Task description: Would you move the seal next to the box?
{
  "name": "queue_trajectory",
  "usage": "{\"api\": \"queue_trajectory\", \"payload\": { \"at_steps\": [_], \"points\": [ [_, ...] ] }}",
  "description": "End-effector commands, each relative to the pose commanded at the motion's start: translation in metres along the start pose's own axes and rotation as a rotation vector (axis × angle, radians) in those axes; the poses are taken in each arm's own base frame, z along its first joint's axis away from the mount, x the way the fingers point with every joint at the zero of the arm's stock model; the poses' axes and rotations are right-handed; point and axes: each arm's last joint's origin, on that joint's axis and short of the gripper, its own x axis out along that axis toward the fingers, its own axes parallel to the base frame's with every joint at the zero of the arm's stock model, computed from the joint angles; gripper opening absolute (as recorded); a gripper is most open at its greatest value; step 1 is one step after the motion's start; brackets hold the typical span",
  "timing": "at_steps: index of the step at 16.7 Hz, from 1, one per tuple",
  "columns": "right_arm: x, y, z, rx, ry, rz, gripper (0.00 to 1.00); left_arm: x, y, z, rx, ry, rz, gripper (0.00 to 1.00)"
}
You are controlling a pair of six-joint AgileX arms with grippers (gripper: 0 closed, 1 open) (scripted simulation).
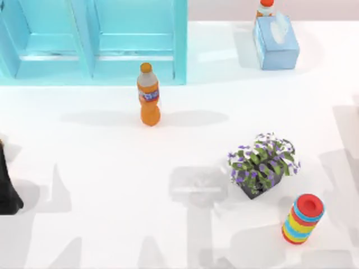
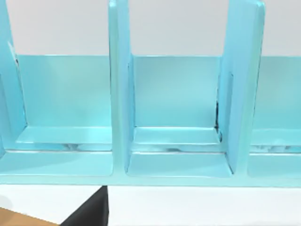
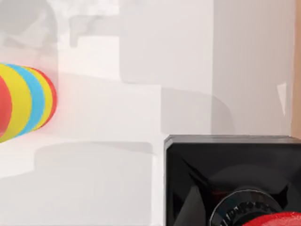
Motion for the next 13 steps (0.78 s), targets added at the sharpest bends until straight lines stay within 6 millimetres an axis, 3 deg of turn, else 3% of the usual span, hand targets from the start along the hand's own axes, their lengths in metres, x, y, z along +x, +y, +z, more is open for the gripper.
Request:
{"api": "queue_trajectory", "payload": {
  "at_steps": [2,13],
  "points": [
    [0.0,0.0,0.0,0.0,0.0,0.0,0.0,0.0,0.0,0.0,0.0,0.0,0.0,1.0],
    [0.0,0.0,0.0,0.0,0.0,0.0,0.83,0.0,0.0,0.0,0.0,0.0,0.0,1.0]
  ]
}}
